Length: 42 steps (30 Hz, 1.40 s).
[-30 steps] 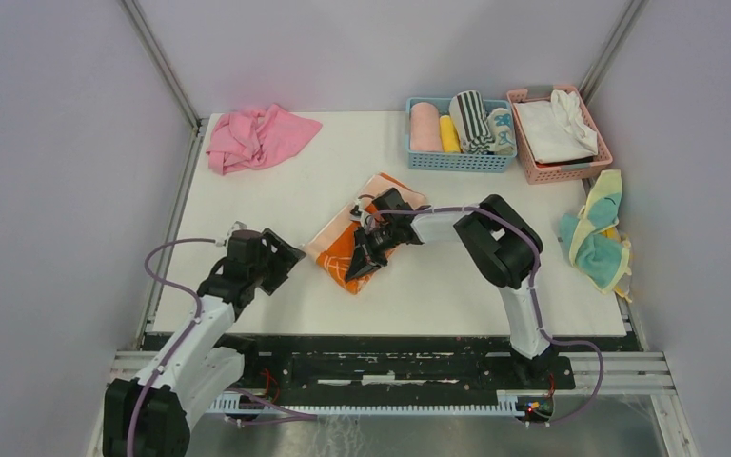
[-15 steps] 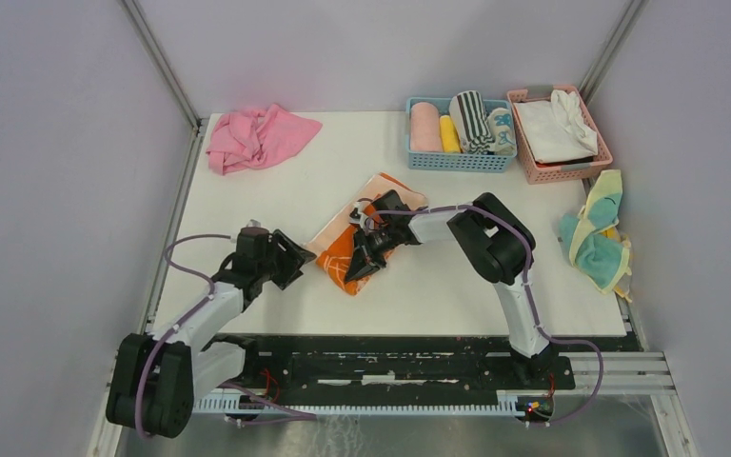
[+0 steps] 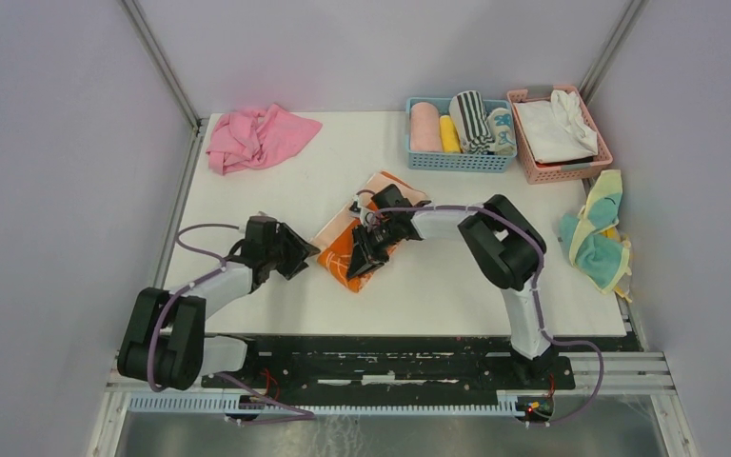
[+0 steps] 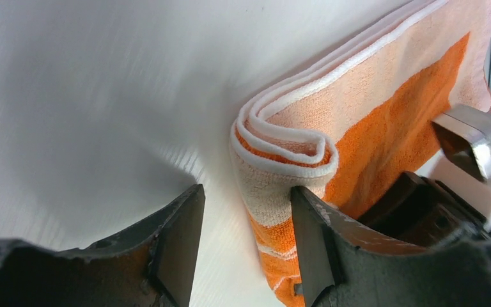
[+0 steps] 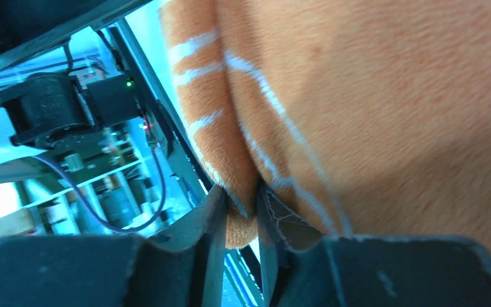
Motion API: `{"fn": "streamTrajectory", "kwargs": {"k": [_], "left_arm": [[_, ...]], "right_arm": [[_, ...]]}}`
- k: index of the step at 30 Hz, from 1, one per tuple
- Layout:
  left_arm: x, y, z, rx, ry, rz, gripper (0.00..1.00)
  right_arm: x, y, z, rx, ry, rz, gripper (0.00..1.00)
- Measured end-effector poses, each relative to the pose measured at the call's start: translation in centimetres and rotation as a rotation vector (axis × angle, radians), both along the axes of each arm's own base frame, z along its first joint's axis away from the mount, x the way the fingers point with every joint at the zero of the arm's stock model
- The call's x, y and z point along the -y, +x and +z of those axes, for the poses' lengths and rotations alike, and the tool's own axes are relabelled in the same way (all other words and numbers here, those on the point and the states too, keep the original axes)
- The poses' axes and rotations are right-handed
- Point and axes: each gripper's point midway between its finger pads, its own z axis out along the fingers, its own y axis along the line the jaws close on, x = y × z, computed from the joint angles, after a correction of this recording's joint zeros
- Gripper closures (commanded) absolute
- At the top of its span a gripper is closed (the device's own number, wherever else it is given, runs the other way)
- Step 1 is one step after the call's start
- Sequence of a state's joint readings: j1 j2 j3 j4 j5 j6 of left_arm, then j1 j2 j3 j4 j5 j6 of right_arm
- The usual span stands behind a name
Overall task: Roll the towels
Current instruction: Roll the towel at the center of the board.
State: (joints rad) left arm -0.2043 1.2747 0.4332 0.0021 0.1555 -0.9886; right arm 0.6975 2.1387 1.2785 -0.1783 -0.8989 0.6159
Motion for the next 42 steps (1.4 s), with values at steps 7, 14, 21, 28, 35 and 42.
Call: {"fn": "streamTrajectory", "kwargs": {"k": [7, 14, 21, 28, 35, 42], "left_arm": [[0.2, 1.3, -0.1, 0.013, 0.005, -0.007, 0.43], [0.5, 2.0, -0.2, 0.024, 0.004, -0.012, 0.44], [0.7, 2.3, -0.2, 0.031, 0.014, -0.012, 0.44], [0.7, 2.3, -0.2, 0.033, 0.019, -0.012, 0.43], [0.8, 2.5, 0.1, 0.037, 0.02, -0.013, 0.34], [1.0, 2.8, 0.4, 0.049, 0.012, -0.019, 0.31]], "right_arm": [[0.8, 0.9, 3.6, 0.328, -0.094, 0.008, 0.48], [0.0, 0.2, 6.2, 0.697, -0.199, 0.073, 0.32], [-0.9, 0.8, 3.5, 0.848, -0.339, 0.121, 0.36], [-0.5, 1.8, 1.6, 0.855, -0.4, 0.11, 0.74], [-0.7, 1.9, 2.0, 0.738, -0.312, 0.073, 0.94], [-0.2, 3.8, 1.0, 0.431, -0.141, -0.039, 0.96]]}}
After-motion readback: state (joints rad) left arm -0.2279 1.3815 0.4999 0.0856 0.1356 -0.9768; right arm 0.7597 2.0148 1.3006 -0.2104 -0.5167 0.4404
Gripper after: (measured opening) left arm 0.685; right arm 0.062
